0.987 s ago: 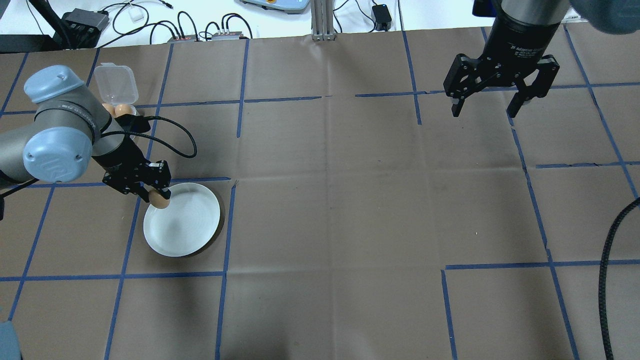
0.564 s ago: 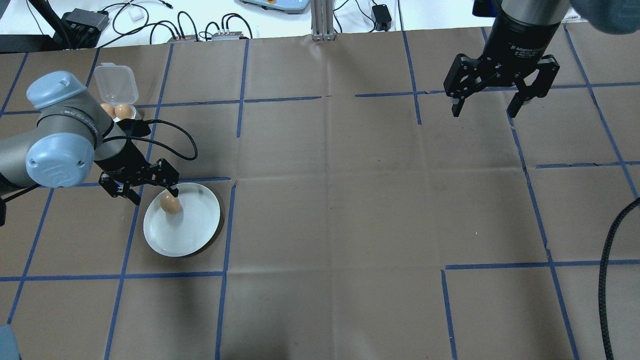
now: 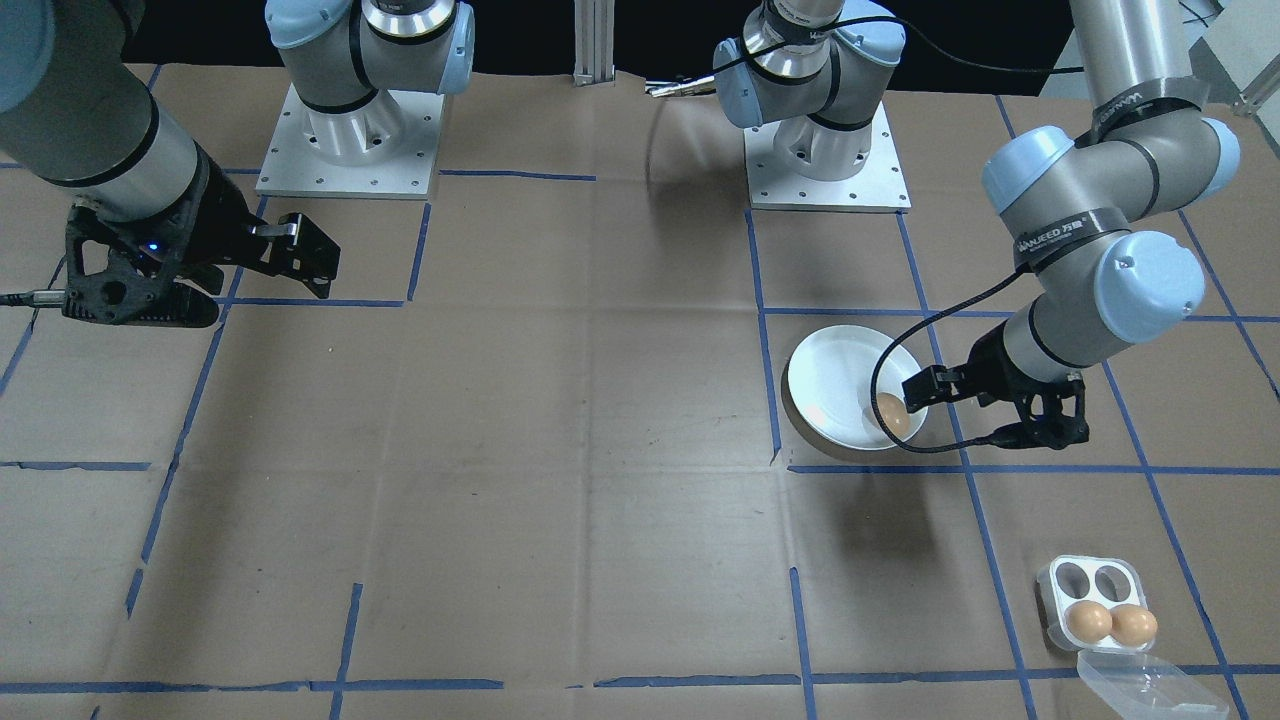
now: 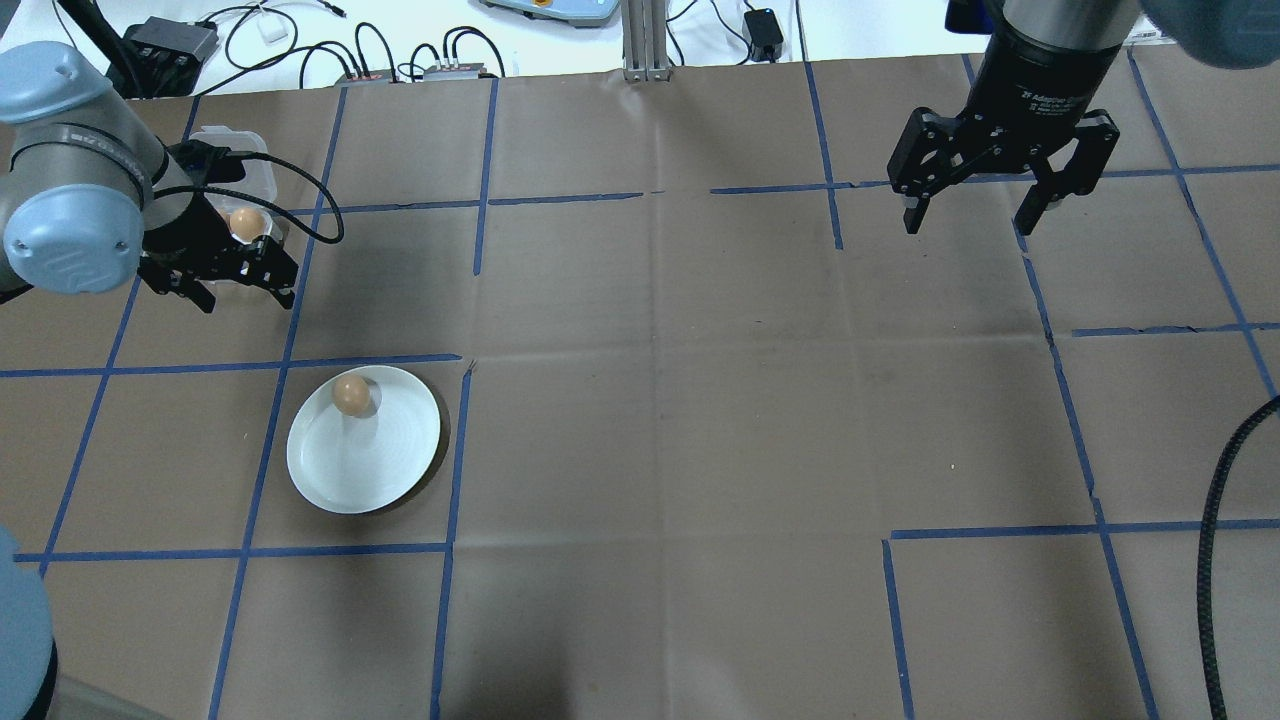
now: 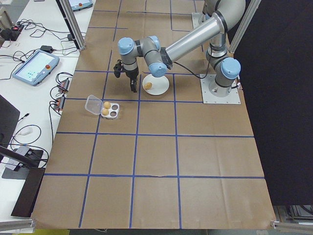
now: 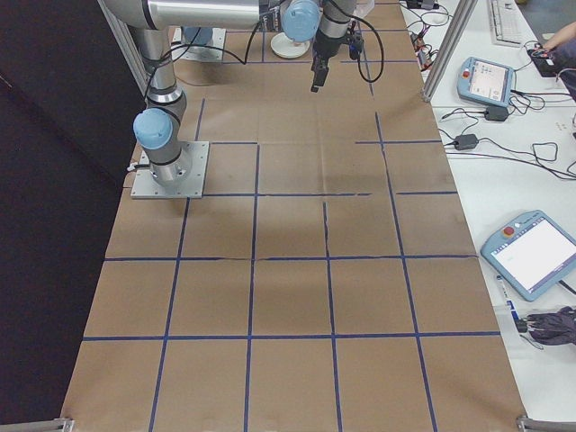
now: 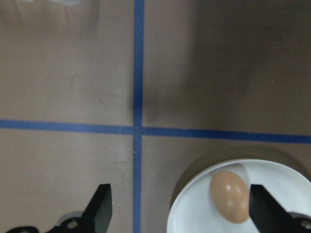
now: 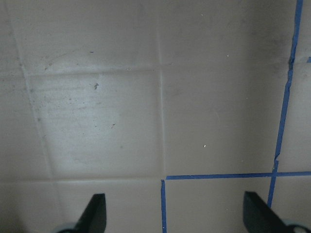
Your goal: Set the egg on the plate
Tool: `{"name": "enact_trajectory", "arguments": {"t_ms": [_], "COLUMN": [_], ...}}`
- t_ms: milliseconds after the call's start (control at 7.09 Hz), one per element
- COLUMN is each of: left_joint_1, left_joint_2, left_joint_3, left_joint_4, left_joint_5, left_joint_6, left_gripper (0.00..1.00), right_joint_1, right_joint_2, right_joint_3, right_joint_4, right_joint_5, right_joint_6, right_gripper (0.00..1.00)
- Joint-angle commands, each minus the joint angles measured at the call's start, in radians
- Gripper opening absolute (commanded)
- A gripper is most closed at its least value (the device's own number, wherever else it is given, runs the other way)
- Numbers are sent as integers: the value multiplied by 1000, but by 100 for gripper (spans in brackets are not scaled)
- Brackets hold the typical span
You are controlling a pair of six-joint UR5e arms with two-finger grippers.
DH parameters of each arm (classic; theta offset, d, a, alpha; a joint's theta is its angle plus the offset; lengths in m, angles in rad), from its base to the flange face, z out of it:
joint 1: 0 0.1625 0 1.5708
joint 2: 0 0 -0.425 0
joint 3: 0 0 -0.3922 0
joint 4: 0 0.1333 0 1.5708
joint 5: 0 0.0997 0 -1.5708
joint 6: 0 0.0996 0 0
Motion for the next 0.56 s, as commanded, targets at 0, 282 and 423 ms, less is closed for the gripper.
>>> {"name": "enact_trajectory", "arguments": {"t_ms": [0,282,423], "left_joint_1": [33,55,58], "left_joint_2": [-115,-196,-247], "left_joint_3": [161,272,314], "left_joint_4": [4,-2,7], "left_joint_5": [24,21,23], "left_joint_6": [315,554,700], "left_gripper": [100,100,100], "right_joint_1": [0,0,0], "right_joint_2": [1,0,0], "right_joint_3": [0,0,0], "right_joint_4": [0,0,0], "right_joint_5": [-1,1,1], "right_joint_6": [0,0,0], "right_gripper": [100,100,100]}}
